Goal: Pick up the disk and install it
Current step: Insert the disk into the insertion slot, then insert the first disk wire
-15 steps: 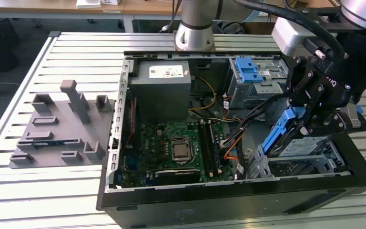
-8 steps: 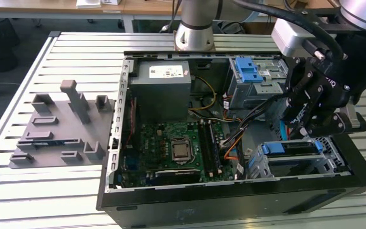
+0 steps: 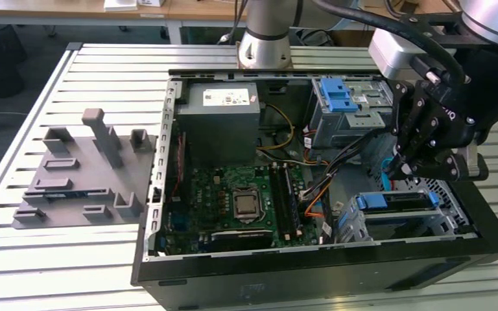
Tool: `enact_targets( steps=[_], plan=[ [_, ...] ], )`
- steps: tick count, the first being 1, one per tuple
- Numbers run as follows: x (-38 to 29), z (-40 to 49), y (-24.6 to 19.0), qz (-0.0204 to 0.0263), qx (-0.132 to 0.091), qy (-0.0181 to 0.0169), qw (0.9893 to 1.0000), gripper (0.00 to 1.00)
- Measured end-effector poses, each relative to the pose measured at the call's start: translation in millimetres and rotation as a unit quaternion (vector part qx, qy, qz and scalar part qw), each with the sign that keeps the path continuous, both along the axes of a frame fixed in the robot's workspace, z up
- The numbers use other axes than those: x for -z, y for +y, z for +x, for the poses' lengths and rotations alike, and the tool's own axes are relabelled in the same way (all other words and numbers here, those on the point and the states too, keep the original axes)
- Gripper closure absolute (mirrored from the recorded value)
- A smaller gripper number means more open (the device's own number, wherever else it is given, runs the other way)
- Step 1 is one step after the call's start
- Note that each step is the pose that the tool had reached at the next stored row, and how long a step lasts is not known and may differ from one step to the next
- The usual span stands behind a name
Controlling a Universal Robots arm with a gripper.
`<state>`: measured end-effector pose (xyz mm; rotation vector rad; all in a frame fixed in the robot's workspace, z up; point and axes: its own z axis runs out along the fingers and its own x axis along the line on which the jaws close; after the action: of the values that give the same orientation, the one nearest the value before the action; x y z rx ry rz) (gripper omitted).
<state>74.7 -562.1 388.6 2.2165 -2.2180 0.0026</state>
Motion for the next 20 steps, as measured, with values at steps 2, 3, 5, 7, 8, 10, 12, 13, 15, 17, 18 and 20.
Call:
enact_targets(
  steps=[2,3,5,7,8,10,12,13,15,17,18,20],
  plan=[
    [0.0,0.0,0.0,0.0,0.0,0.0,1.0,0.89],
    [0.0,0.0,0.0,0.0,0.0,0.0,1.0,0.89],
    [0.0,0.0,0.0,0.0,0.0,0.0,1.0,0.89],
    [0.1,0.0,0.0,0.0,0.0,0.0,1.0,0.89],
    [0.1,0.0,0.0,0.0,0.0,0.0,1.0,0.89],
    [0.2,0.0,0.0,0.0,0.0,0.0,1.0,0.89],
    [0.2,0.0,0.0,0.0,0.0,0.0,1.0,0.89],
    [0.2,0.0,0.0,0.0,0.0,0.0,1.0,0.89],
    [0.3,0.4,0.0,0.0001,0.0,0.0,1.0,0.89],
    [0.2,1.2,0.0,0.0,0.0,0.0,1.0,0.89],
    [0.2,2.2,0.0,0.0,0.0,0.0,1.0,0.89],
    [0.3,6.9,0.0,0.0,0.0,0.0004,1.0,0.89]
  ],
)
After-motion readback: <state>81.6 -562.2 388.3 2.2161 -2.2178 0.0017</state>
